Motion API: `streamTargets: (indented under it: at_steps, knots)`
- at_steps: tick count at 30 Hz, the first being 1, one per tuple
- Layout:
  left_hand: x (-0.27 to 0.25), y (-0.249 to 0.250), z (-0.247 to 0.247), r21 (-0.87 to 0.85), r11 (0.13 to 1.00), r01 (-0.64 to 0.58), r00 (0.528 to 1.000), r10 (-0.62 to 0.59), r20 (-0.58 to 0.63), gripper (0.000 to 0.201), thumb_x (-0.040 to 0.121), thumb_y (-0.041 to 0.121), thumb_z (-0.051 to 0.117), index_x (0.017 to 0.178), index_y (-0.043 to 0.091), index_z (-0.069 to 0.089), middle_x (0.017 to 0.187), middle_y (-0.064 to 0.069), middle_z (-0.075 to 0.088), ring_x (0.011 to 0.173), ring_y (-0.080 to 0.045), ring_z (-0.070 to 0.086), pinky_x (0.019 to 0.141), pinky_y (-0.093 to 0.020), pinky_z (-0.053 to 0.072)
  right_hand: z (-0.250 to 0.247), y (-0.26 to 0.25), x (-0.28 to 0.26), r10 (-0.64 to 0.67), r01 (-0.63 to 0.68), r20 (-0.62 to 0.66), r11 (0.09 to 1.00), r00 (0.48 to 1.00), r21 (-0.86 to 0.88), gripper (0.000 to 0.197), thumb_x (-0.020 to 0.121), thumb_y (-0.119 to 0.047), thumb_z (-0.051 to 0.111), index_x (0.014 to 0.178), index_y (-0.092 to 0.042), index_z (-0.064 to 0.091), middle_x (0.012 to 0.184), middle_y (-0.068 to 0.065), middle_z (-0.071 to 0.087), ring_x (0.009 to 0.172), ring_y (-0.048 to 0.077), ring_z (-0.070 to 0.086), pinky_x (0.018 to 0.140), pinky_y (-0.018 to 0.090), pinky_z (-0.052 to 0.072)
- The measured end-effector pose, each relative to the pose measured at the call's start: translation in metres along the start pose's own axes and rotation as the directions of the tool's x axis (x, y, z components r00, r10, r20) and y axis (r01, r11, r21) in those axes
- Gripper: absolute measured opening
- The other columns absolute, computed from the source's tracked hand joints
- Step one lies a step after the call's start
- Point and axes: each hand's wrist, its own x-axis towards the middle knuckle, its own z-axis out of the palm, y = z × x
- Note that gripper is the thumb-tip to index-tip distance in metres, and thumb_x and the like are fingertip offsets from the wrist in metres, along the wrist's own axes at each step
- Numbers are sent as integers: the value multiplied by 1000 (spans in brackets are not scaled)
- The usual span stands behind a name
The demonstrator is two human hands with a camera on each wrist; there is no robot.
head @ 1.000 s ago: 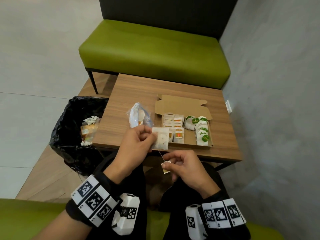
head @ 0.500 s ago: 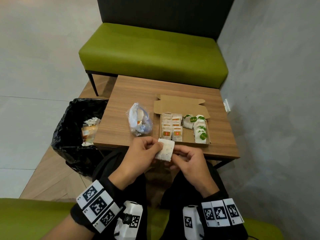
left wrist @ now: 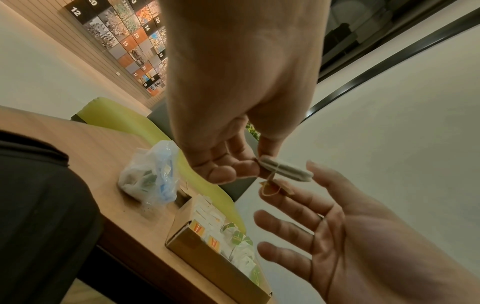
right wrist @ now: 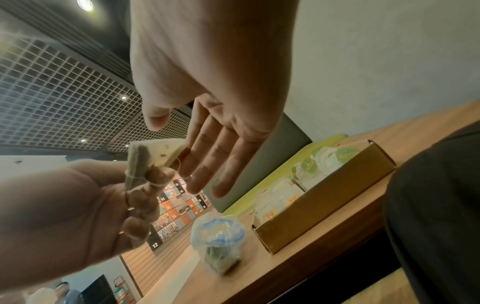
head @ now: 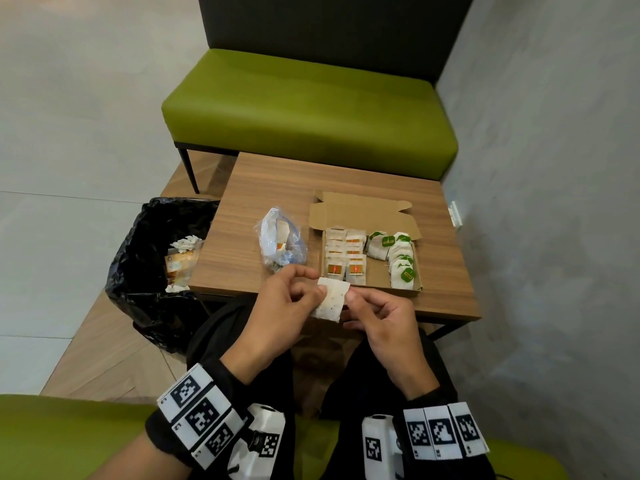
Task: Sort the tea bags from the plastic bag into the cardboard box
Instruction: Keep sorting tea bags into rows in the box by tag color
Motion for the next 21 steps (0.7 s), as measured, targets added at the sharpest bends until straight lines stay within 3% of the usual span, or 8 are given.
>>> streamTargets:
  at_steps: [2,4,7,11,13,17,19,21]
  knots:
    - [-1,0,2,25,999,-34,999,35,-17,17,91,18,69,103,18,56,69,-13,69,75,-27,70,74,-39,55,2,0,-1,-29,29,20,999,999,-19,19,86,-30,66,100,-22,76,96,2,78,90,22,74,76,45,60]
    - [-1,-2,3,60,997,-53,998,54,-23,15,91,19,69,96,18,56,71,-14,71,77,-33,70,74,-43,55,3,1,0,-30,31,34,999,999,-21,18,95,-14,62,103,-22,75,99,0,78,93,21,73,75,39,60]
    - [1,-5,2,90,995,-46,999,47,-11,8,91,21,69,90,16,63,73,-12,71,68,-22,67,70,-41,55,3,-1,1,-46,52,93,997,995,-56,37,92,8,57,107,-22,73,101,-6,78,97,14,73,76,25,59]
    - [2,-7,0,85,996,-38,999,39,-9,5,92,21,68,90,16,69,78,-5,73,65,-1,64,61,-17,49,-3,-1,5,-125,142,107,976,986,-167,31,85,2,72,99,-25,76,101,-9,77,100,8,71,88,25,57]
    - [2,-8,1,74,997,-33,999,34,-13,6,92,21,67,91,17,70,78,-1,72,63,3,61,58,-13,45,-8,-1,7,-165,184,110,963,980,-197,30,81,1,76,91,-27,77,100,-7,73,101,6,68,86,20,54]
    - [4,-12,2,-10,1000,2,999,-2,40,9,93,18,65,89,18,73,77,4,71,67,-2,61,61,-17,45,-12,-2,9,-156,179,152,972,976,-153,27,81,3,74,91,-22,77,95,-1,74,96,7,69,84,17,52]
    - [4,-15,3,-60,997,53,991,-45,122,15,94,14,64,86,21,75,77,1,70,70,-13,59,63,-25,47,-9,-1,10,-94,105,124,990,988,-92,31,79,2,75,98,-23,76,90,-2,77,91,11,71,83,23,55]
    - [3,-15,4,-78,994,77,977,-60,203,17,92,11,66,86,23,75,80,0,71,74,-14,60,63,-26,48,-6,2,13,-43,49,83,996,996,-76,37,77,-5,79,107,-24,73,83,-2,74,85,15,69,84,31,57]
